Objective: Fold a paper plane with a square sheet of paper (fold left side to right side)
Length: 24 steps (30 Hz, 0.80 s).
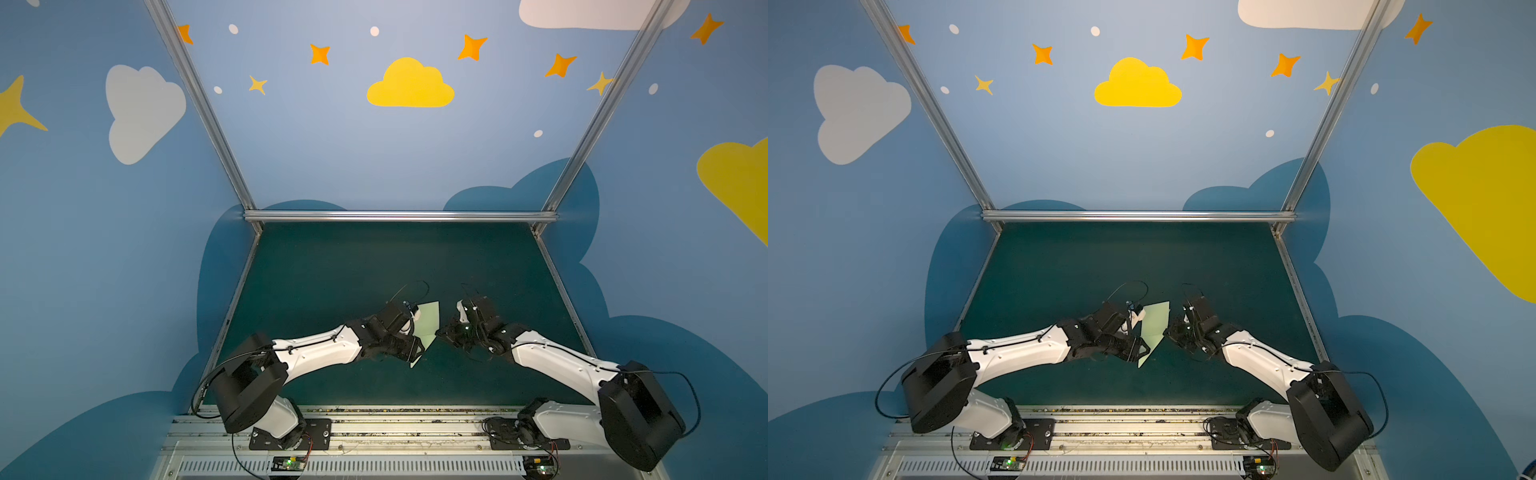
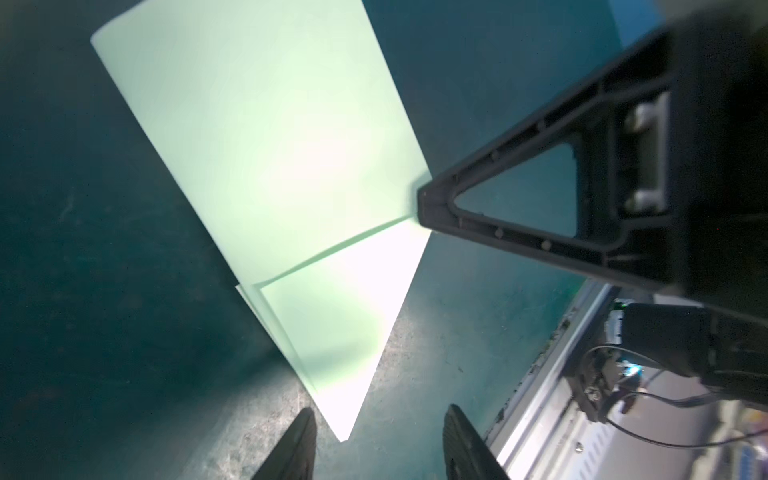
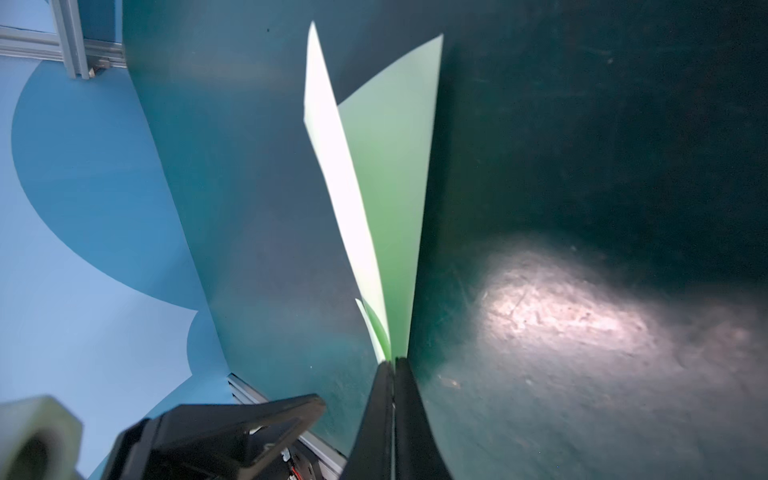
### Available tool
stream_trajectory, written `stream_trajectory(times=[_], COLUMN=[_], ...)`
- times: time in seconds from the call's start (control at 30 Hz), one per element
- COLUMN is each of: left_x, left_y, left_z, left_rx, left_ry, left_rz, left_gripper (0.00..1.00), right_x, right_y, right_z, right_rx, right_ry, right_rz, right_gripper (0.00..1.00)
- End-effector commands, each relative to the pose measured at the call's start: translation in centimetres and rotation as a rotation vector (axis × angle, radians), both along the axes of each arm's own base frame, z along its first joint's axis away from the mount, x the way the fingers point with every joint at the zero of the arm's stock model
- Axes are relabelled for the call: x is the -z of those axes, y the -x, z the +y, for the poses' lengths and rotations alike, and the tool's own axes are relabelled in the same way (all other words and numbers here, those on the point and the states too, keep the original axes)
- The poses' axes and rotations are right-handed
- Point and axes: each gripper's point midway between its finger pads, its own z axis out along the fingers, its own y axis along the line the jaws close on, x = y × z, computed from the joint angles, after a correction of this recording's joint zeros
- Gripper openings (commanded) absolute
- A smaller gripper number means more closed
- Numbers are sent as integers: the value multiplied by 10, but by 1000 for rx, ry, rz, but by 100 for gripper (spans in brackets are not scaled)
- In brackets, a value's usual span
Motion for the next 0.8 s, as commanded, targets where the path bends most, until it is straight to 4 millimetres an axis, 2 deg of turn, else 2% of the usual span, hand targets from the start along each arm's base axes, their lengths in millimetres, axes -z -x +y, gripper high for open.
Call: stream_trajectory(times=[0.0,0.23,0.3,0.37,0.43,0.77], left_x=[3,14,17,19,21,32], left_y=[-9,-6,-9,-12,-14,-19], left_z=[-3,-12,-9,-6,-3,1], left_rx=[-23,-15,-33,-53,-64,-66], left_ry=[-54,-147,-181,-204,-221,-279], left_rz=[-126,-242,-283,-312,-332,-359], left_gripper=[51,51,51,51,51,47], right_x=[-9,-6,-4,-13,-14,-14], right_y=[-2,-2,-1,-6,-7,-6], right_z=[3,11,12,18,19,21], right_rx=[5,-2,-5,-8,-12,-12], right_ry=[13,18,21,7,8,6], right_rz=[-12,-2,3,-14,-14,-15], right_gripper=[0,0,0,0,0,0])
